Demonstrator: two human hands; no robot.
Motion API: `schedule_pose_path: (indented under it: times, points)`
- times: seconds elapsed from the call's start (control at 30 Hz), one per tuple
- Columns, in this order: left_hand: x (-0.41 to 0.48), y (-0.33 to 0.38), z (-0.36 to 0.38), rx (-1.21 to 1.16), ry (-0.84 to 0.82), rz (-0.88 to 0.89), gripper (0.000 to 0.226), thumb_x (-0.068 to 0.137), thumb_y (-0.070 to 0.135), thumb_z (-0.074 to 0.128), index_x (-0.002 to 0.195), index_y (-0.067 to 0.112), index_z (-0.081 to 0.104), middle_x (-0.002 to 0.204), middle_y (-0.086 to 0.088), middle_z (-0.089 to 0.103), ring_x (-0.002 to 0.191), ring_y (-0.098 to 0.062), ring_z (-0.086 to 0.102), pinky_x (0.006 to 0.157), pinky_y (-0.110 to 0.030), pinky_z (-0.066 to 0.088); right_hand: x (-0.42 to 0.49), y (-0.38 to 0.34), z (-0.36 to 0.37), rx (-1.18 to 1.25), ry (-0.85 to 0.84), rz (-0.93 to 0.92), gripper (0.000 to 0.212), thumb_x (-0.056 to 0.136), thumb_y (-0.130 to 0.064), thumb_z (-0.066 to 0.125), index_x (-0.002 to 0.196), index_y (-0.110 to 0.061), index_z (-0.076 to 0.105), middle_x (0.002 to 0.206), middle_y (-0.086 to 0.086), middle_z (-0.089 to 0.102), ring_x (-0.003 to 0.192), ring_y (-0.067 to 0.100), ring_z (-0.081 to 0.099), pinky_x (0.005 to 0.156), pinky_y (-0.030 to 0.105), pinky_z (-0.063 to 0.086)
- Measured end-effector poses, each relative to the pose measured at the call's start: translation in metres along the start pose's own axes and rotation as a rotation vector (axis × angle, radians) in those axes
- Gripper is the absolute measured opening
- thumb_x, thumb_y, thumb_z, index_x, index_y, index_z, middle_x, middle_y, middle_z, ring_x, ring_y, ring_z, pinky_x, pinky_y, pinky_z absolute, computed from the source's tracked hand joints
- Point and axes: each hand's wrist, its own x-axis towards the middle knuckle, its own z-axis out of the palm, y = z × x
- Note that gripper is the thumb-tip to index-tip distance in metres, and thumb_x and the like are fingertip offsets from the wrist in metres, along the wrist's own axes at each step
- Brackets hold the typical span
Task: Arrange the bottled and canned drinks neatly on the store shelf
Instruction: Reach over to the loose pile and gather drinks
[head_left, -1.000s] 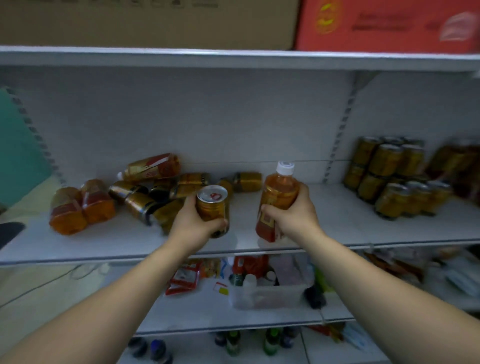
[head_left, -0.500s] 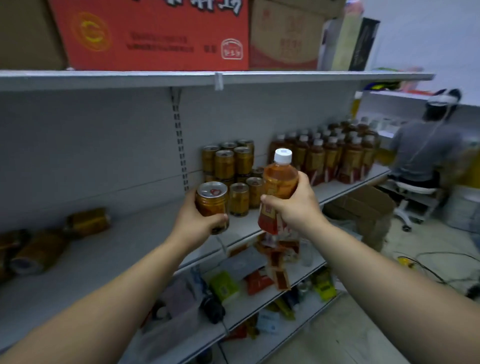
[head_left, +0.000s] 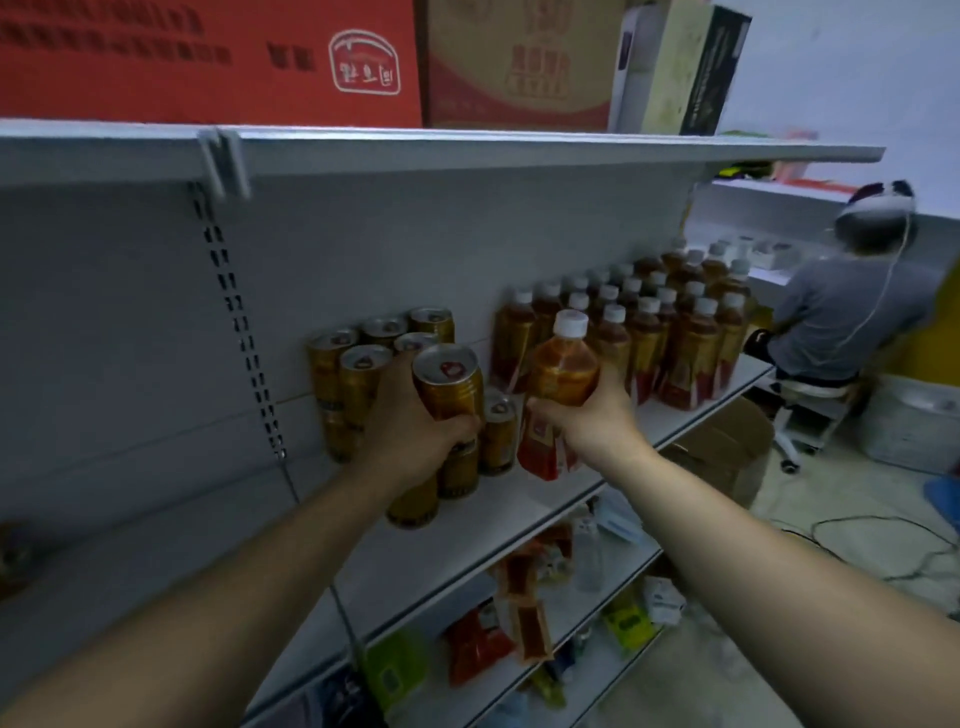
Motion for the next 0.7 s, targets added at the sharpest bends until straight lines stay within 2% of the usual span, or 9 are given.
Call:
schedule_pose_path:
  times: [0.1, 0.17, 0.33, 0.47, 0.53, 0.57, 0.63, 0.7]
  points:
    - [0.02, 0.0, 0.013, 0.023, -0.047, -0.02, 0.098, 0.065, 0.015, 0.082, 0.142, 0.034, 0.024, 0.127, 0.01, 0.051, 0.111, -0.01, 0.056, 0.086, -0.029, 0.05, 0.035, 0.011, 0.004, 0.0, -0.025, -0.01, 0.085, 0.062, -0.042, 0.084, 0.135, -0.024, 0.043, 0.118, -0.006, 0.059, 0.107, 0.015, 0.057, 0.087, 0.034, 0.047]
    - [0.031, 0.001, 0.02, 0.103, -0.049, -0.041, 0.102, 0.067, 0.023, 0.082, 0.147, 0.031, 0.019, 0.141, 0.008, 0.04, 0.121, -0.012, 0.048, 0.098, -0.033, 0.045, 0.055, 0.017, 0.003, 0.023, -0.063, -0.01, 0.083, 0.061, -0.037, 0.083, 0.133, -0.024, 0.044, 0.117, -0.006, 0.059, 0.106, 0.016, 0.058, 0.088, 0.035, 0.048]
    - [0.045, -0.003, 0.043, 0.178, 0.02, -0.131, 0.098, 0.065, 0.025, 0.083, 0.144, 0.029, 0.024, 0.139, 0.005, 0.039, 0.121, -0.014, 0.046, 0.101, -0.036, 0.044, 0.099, 0.043, 0.003, 0.069, -0.205, -0.034, 0.069, 0.071, -0.015, 0.08, 0.129, -0.021, 0.042, 0.11, -0.004, 0.058, 0.102, 0.018, 0.058, 0.083, 0.034, 0.046]
    - [0.049, 0.01, 0.063, 0.328, 0.154, -0.149, 0.083, 0.068, 0.022, 0.082, 0.133, 0.025, 0.03, 0.119, 0.009, 0.032, 0.113, -0.012, 0.042, 0.09, -0.023, 0.04, 0.128, 0.062, 0.003, 0.113, -0.357, -0.05, 0.067, 0.071, -0.01, 0.079, 0.126, -0.021, 0.042, 0.1, -0.009, 0.057, 0.095, 0.016, 0.058, 0.072, 0.026, 0.045]
    - [0.052, 0.021, 0.07, 0.391, 0.188, -0.173, 0.081, 0.068, 0.026, 0.081, 0.132, 0.027, 0.032, 0.122, 0.011, 0.038, 0.113, -0.012, 0.044, 0.09, -0.021, 0.041, 0.138, 0.071, 0.002, 0.118, -0.43, -0.062, 0.065, 0.073, -0.009, 0.078, 0.126, -0.02, 0.042, 0.098, -0.01, 0.056, 0.093, 0.015, 0.058, 0.065, 0.022, 0.043]
    - [0.056, 0.026, 0.071, 0.445, 0.198, -0.184, 0.085, 0.068, 0.032, 0.08, 0.138, 0.027, 0.031, 0.133, 0.009, 0.039, 0.12, -0.014, 0.043, 0.096, -0.025, 0.041, 0.142, 0.075, 0.001, 0.12, -0.467, -0.064, 0.066, 0.074, -0.008, 0.077, 0.128, -0.019, 0.042, 0.099, -0.01, 0.056, 0.094, 0.014, 0.058, 0.066, 0.022, 0.043]
    - [0.067, 0.029, 0.069, 0.626, 0.199, -0.209, 0.096, 0.068, 0.045, 0.076, 0.147, 0.027, 0.025, 0.152, 0.003, 0.029, 0.135, -0.019, 0.033, 0.11, -0.038, 0.034, 0.149, 0.082, 0.001, 0.123, -0.531, -0.075, 0.07, 0.074, -0.009, 0.077, 0.132, -0.018, 0.04, 0.104, -0.007, 0.057, 0.1, 0.017, 0.057, 0.078, 0.028, 0.045]
    - [0.081, 0.026, 0.063, 0.827, 0.179, -0.205, 0.098, 0.07, 0.057, 0.071, 0.149, 0.025, 0.023, 0.155, -0.001, 0.026, 0.14, -0.022, 0.027, 0.114, -0.043, 0.026, 0.154, 0.086, 0.003, 0.128, -0.584, -0.073, 0.074, 0.073, -0.013, 0.08, 0.134, -0.019, 0.039, 0.11, -0.004, 0.056, 0.105, 0.018, 0.056, 0.087, 0.032, 0.043]
